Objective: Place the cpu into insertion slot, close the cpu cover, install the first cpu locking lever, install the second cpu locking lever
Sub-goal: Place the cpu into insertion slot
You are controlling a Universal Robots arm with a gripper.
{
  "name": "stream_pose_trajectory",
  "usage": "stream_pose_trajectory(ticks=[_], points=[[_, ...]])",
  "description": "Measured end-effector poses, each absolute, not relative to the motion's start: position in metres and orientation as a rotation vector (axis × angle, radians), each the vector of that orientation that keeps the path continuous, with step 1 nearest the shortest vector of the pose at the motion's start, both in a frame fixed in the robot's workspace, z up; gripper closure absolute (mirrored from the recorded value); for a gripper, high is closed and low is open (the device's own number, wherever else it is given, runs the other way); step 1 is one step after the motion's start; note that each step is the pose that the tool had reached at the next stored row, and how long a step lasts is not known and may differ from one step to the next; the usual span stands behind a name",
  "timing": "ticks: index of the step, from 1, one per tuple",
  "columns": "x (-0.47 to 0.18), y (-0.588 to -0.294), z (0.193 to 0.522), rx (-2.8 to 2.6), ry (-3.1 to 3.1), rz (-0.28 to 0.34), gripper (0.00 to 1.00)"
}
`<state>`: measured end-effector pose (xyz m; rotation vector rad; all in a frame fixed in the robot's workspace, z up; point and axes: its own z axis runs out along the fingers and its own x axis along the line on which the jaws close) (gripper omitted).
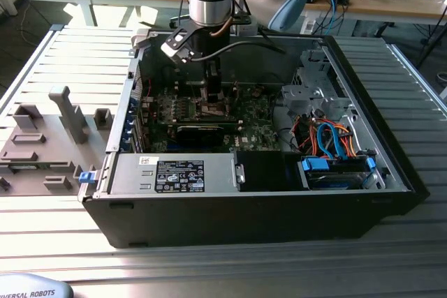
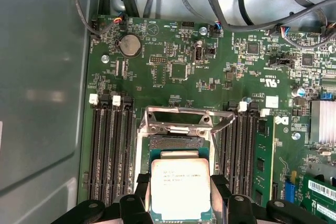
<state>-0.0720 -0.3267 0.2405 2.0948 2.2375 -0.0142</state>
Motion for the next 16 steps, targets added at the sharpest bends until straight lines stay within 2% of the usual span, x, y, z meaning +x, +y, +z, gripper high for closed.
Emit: stream_pose_trajectory(ticks=[16], points=[[-0.0721, -0.3267, 0.2404, 2.119, 2.215, -0.015, 0.46]])
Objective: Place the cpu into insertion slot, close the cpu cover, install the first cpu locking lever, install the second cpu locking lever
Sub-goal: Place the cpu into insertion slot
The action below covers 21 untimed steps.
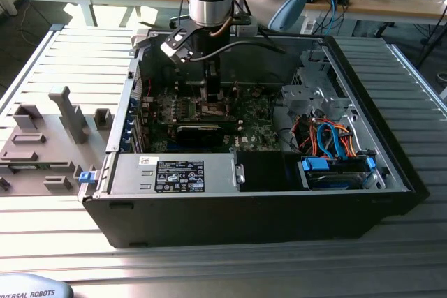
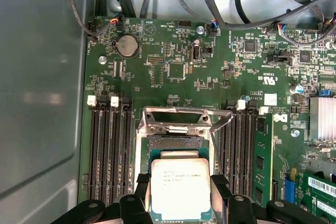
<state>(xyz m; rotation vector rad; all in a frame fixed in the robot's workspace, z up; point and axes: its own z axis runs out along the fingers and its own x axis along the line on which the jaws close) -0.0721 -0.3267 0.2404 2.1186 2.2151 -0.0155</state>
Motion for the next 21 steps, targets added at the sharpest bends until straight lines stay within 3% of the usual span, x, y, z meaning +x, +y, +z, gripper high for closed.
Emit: stream_pose_trajectory(ticks=[21], points=[[-0.0720, -0.3267, 0.2402, 2.148, 2.187, -0.017, 0.46]])
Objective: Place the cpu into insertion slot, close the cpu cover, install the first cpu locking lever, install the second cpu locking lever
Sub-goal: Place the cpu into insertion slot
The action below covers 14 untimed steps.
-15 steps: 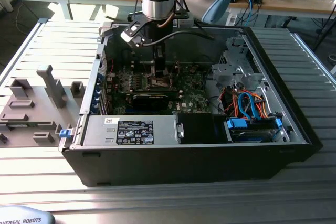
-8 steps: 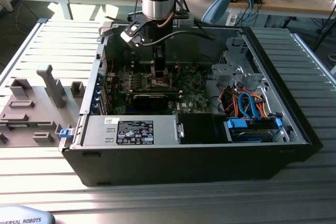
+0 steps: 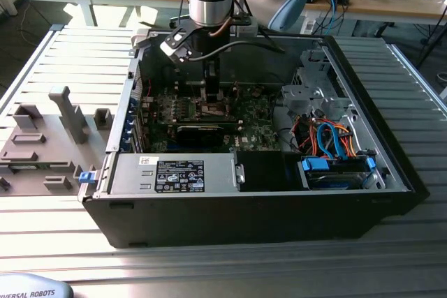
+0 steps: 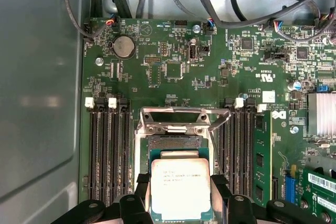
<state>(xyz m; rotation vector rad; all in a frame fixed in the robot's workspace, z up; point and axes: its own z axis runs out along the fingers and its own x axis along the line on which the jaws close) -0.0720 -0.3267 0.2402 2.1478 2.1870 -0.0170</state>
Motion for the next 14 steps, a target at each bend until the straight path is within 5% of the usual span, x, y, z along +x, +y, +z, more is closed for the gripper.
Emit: stream_pose_trajectory(ticks=[14], points=[[-0.0720, -0.3267, 0.2401, 2.167, 2.168, -0.018, 0.46]])
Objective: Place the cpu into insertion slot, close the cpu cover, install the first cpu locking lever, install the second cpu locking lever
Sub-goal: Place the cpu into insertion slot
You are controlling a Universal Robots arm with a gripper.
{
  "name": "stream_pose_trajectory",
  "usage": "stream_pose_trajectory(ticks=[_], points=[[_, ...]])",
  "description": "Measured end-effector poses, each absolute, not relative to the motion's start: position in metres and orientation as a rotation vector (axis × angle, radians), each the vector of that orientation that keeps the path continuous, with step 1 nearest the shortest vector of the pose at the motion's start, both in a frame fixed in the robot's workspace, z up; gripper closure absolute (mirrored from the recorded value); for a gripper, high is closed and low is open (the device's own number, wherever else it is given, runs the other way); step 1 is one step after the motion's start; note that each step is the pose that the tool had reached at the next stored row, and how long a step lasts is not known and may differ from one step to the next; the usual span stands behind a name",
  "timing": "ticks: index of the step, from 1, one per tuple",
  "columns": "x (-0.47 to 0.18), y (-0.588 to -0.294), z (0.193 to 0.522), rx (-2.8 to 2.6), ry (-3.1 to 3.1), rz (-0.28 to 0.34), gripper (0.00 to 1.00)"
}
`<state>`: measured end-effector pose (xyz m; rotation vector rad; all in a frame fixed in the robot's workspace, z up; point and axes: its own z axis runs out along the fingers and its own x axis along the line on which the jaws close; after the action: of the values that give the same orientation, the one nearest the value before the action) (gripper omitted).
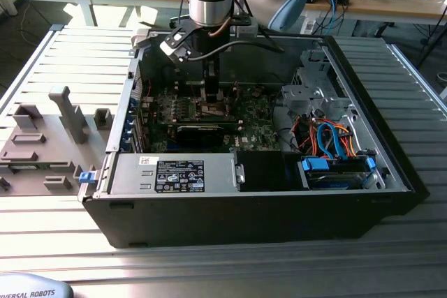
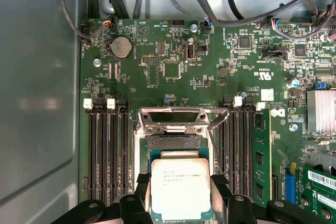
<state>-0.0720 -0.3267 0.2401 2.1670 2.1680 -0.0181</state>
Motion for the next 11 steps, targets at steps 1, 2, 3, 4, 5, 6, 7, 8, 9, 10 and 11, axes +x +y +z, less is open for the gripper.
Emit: stream_pose_trajectory(ticks=[1, 2, 3, 4, 5, 6, 7, 8, 9, 10, 11], points=[[-0.0720, -0.3267, 0.2401, 2.168, 2.167, -0.018, 0.46], [-0.0720, -0.3267, 0.2401, 2.169, 2.166, -0.018, 0.46], [-0.0720, -0.3267, 0.2401, 2.171, 2.164, -0.018, 0.46], [-0.0720, -0.3267, 0.2401, 2.172, 2.163, -0.018, 0.46], [-0.0720, -0.3267, 0.2400, 2.174, 2.161, -0.018, 0.46], [-0.0720, -0.3267, 0.2400, 2.175, 2.160, -0.018, 0.46], [-0.0720, -0.3267, 0.2400, 2.176, 2.159, -0.019, 0.46], [-0.0720, -0.3267, 0.2400, 2.178, 2.157, -0.019, 0.46], [-0.0720, -0.3267, 0.2400, 2.179, 2.156, -0.019, 0.46], [-0.0720, -0.3267, 0.2400, 2.180, 2.155, -0.019, 0.46], [-0.0720, -0.3267, 0.2400, 2.181, 2.154, -0.019, 0.46]])
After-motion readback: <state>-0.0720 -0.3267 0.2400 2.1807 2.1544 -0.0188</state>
